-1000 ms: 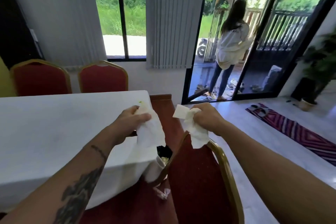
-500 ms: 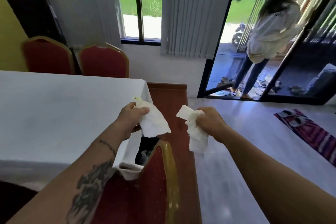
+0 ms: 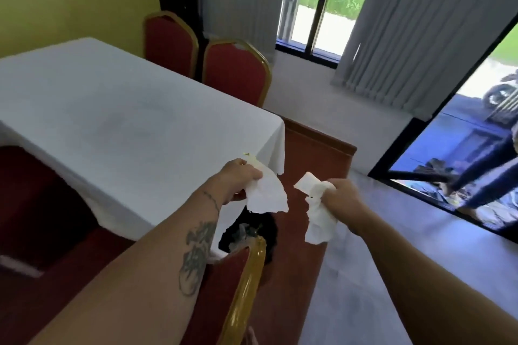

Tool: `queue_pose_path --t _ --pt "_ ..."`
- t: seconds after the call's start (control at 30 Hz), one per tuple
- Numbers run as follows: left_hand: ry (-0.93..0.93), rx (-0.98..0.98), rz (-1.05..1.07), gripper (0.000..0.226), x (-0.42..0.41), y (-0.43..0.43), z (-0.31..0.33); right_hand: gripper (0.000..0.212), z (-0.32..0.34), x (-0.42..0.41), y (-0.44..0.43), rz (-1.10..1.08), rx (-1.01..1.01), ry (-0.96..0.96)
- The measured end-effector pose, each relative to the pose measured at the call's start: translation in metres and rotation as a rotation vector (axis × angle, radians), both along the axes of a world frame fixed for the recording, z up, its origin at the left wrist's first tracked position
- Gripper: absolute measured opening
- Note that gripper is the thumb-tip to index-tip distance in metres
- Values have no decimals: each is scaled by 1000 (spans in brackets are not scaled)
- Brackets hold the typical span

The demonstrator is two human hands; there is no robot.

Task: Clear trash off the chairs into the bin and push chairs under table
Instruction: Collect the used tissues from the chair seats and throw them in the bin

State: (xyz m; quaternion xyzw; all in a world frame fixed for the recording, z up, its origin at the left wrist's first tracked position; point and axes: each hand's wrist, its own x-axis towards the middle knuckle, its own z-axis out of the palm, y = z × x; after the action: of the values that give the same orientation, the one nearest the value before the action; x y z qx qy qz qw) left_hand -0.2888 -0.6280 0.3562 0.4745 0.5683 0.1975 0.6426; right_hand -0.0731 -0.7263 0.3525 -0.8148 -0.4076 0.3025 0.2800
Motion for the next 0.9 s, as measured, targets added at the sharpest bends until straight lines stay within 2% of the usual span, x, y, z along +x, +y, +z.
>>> queue_pose_path --t 0.1,0.3,0.57,0.73,0.9 --pt "39 -12 0 42 8 29 -19 18 -23 11 40 71 -45 -11" --pt "161 -107 -48 29 27 75 -58 18 -72 30 115 170 -179 55" --pt "189 -283 -2 44 68 103 -131 23 -145 54 192 273 -320 123" --pt "193 -410 237 37 96 102 -185 20 -198 70 230 401 -456 154" --pt "251 -552 521 42 119 102 -256 32 -264 82 256 498 -597 167"
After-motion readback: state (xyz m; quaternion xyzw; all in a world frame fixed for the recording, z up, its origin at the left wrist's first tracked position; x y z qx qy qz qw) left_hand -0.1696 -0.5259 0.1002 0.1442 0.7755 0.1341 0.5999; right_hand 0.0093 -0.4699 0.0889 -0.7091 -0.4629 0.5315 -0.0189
